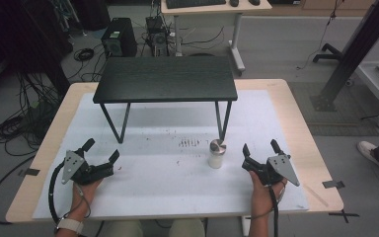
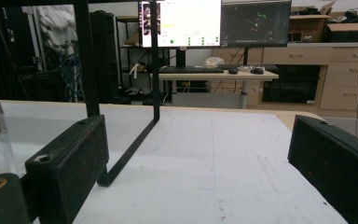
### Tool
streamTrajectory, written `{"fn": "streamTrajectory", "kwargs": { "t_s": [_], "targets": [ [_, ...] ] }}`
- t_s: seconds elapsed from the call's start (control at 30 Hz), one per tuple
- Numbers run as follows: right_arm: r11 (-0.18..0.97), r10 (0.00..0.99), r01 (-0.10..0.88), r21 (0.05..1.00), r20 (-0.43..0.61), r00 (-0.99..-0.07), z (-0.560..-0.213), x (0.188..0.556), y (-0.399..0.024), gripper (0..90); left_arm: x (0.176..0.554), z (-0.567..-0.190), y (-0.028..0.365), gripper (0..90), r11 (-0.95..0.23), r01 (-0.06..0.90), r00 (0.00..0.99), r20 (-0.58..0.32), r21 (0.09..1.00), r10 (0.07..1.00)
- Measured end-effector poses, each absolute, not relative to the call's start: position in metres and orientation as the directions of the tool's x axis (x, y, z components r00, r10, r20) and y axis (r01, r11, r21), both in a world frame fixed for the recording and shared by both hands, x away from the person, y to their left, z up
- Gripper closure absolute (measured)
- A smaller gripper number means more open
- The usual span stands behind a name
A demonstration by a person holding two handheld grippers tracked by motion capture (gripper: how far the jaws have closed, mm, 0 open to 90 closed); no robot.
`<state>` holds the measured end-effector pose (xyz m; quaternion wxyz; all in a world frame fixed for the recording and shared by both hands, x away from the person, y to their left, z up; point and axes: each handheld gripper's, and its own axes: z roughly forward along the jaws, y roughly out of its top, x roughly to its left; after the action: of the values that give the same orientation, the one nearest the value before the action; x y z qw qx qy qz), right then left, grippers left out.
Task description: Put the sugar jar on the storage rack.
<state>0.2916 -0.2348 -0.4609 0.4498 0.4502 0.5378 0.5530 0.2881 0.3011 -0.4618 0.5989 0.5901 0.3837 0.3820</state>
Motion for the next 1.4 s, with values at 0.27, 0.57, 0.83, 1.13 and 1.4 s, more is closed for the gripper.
{"fn": "streamTrajectory", "kwargs": {
  "t_s": [0.27,0.57,0.83,1.13,1.4],
  "targets": [
    [-0.017,0.969,-0.009,1.000,0.014,-0.245,-0.445,0.285,-0.225,4.9,0.288,-0.462,0.301,0.2,0.012,-0.005,0.414,-0.009,1.000,0.910],
    [-0.043,0.948,-0.039,0.998,0.028,-0.316,-0.428,0.274,-0.209,4.9,0.288,-0.462,0.301,0.2,0.012,-0.005,0.414,-0.009,1.000,0.910],
    [-0.045,0.928,-0.045,0.998,0.025,-0.371,-0.417,0.271,-0.191,4.5,0.288,-0.462,0.301,0.2,0.012,-0.005,0.414,-0.009,1.000,0.910],
    [-0.014,0.909,-0.027,1.000,0.001,-0.418,-0.420,0.274,-0.169,4.5,0.288,-0.462,0.301,0.2,0.012,-0.005,0.414,-0.009,1.000,0.910],
    [0.014,0.898,-0.018,1.000,-0.021,-0.439,-0.427,0.279,-0.155,4.6,0.288,-0.462,0.301,0.2,0.013,-0.005,0.414,-0.009,1.000,0.910]
  ]
}}
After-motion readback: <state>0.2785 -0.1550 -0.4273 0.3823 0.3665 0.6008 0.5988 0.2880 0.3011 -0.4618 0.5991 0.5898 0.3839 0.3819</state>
